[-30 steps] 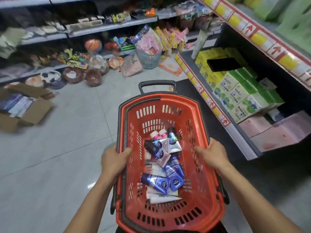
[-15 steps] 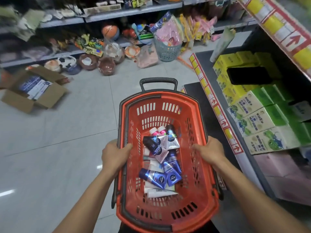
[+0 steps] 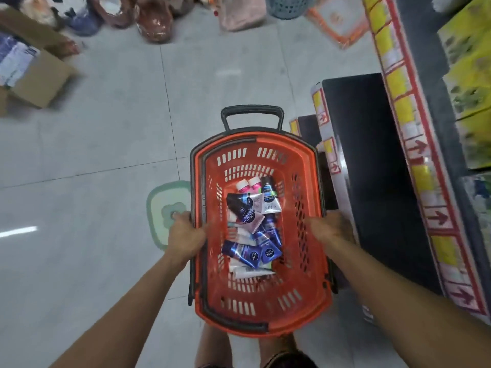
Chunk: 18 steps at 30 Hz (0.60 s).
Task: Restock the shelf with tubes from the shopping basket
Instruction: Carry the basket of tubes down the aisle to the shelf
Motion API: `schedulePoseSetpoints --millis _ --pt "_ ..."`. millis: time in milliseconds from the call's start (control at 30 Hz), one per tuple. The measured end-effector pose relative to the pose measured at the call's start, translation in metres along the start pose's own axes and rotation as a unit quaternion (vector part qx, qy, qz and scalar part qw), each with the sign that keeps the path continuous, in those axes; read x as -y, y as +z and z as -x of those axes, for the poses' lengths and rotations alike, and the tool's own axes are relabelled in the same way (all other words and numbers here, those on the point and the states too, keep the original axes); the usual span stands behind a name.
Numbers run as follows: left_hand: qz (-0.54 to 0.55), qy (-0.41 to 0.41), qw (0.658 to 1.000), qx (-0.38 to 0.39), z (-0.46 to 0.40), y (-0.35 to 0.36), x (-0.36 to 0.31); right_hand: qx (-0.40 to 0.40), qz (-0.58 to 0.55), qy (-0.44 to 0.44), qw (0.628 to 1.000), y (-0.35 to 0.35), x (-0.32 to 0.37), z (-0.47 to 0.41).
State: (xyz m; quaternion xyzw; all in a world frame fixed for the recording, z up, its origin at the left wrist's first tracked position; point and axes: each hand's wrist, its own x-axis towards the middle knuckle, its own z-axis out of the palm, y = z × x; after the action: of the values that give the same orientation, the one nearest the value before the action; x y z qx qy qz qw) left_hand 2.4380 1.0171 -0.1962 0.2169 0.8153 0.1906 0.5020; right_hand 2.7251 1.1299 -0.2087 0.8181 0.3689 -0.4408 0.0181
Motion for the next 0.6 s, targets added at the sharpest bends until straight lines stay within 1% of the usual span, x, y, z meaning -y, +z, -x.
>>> schedulePoseSetpoints --millis 133,200,367,467,600 --pt "-0.019 -0.016 0.999 0.024 -0.066 0.032 0.037 -0.011 -0.010 -0.002 1.000 0.051 -0.015 -0.067" --pt "-0.023 -0.033 0.999 0.023 -0.098 0.050 0.057 -0.008 0.007 -0.003 1.000 0.075 -0.021 -0.100" --pt "0.009 -0.064 0.998 0.007 -0.171 0.091 0.105 -0.014 0.049 -0.025 0.998 0.123 -0.030 -0.174" --pt "0.030 -0.070 0.997 0.013 -0.205 0.110 0.117 -0.020 0.036 -0.031 0.999 0.149 -0.037 -0.215" --pt "0.057 -0.072 0.996 0.021 -0.239 0.126 0.132 -0.017 0.022 -0.016 0.999 0.175 -0.043 -0.247"
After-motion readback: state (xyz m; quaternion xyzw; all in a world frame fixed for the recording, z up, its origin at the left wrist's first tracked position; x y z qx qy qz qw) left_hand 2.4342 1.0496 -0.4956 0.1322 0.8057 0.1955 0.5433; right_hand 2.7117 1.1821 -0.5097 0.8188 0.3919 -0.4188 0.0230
